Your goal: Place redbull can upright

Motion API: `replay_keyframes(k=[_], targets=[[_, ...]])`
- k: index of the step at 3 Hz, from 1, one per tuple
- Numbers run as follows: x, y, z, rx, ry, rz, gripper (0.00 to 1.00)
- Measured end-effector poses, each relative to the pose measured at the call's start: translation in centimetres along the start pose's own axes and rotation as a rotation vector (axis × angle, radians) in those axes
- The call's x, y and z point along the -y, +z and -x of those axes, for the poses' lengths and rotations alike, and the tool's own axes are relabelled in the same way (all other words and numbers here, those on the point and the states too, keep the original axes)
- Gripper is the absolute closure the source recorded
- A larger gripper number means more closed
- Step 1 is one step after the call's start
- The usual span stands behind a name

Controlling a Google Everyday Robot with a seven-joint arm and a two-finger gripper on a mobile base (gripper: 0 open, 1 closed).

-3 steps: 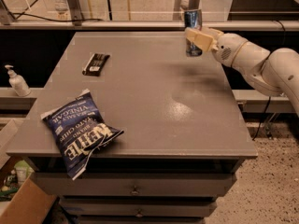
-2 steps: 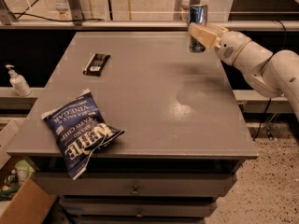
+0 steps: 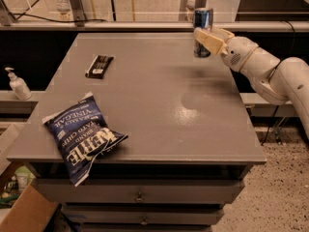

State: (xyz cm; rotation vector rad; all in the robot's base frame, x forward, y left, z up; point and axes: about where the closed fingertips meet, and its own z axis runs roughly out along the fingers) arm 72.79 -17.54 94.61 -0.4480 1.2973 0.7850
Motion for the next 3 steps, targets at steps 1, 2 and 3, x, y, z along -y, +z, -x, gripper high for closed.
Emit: replay_keyframes(k=[1,2,3], targets=[[-0.3,-1.6,-0.7,0.033,-0.025,0.060,1.00],[-0.3,-2.9,-0.9,0.044,-0.066,0.114,1.00],[-0.3,-4.2,-1.6,0.031,-0.103,0.163,1.00]])
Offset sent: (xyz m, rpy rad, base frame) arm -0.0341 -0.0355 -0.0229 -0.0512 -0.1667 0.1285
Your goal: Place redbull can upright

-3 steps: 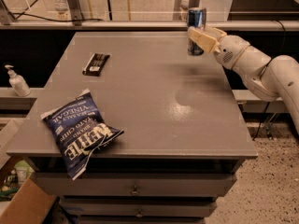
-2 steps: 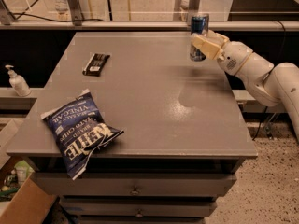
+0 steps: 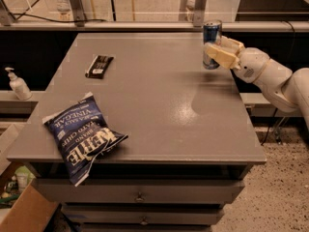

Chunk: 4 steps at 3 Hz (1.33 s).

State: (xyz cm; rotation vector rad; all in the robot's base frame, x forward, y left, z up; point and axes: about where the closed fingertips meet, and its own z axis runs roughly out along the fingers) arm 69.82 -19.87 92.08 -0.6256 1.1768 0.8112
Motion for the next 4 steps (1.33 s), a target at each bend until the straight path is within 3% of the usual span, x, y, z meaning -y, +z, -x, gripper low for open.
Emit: replay_keyframes(k=[2,3,4], targets=[[-0.9,-2.4,-3.2,-0.026,0.014,0.031,1.00],[-1.3,-2.9,-4.1,-0.025,0.019,0.034,0.83],[-1.5,-3.6,-3.9,-0.022,0.013,0.032,0.59]])
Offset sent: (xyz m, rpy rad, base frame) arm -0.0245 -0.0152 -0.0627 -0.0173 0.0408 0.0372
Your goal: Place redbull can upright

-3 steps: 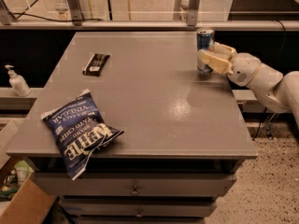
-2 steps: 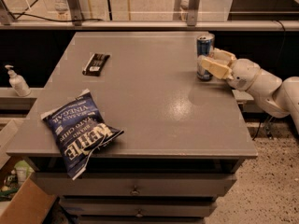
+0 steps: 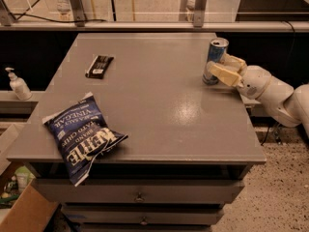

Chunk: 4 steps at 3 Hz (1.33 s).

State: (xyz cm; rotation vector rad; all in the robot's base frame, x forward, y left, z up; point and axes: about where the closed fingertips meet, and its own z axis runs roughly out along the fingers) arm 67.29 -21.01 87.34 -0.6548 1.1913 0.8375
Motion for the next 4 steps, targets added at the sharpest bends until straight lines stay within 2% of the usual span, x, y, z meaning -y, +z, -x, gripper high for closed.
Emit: replay_keyframes(k=[2,3,4], targets=[[-0.3,-1.1,0.8,-0.007,-0.009,0.004,0.12],[-0.7,-1.3,1.3,-0.015,-0.012,0.014,0.00],[-1.1,-1.7,2.0,-0.022,-0.019,0.020,0.00]])
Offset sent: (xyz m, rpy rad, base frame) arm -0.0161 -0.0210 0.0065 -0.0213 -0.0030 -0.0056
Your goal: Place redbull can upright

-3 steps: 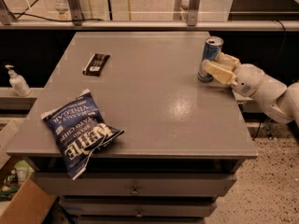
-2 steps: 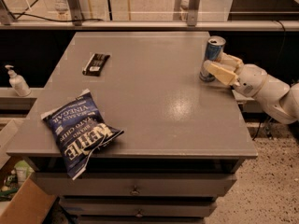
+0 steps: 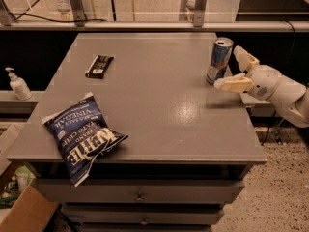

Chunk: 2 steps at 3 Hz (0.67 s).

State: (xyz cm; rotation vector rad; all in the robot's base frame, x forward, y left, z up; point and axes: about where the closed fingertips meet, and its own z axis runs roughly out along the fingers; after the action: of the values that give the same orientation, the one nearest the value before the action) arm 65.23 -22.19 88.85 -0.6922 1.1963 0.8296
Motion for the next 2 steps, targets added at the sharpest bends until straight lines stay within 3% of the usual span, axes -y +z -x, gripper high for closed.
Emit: replay_keyframes(k=[1,2], targets=[[-0.4,-1.6,1.9,-0.052,-0.047,0.006,0.00],[-1.4,-3.7,5.5,-0.104,-0.124,0.013,0.00]])
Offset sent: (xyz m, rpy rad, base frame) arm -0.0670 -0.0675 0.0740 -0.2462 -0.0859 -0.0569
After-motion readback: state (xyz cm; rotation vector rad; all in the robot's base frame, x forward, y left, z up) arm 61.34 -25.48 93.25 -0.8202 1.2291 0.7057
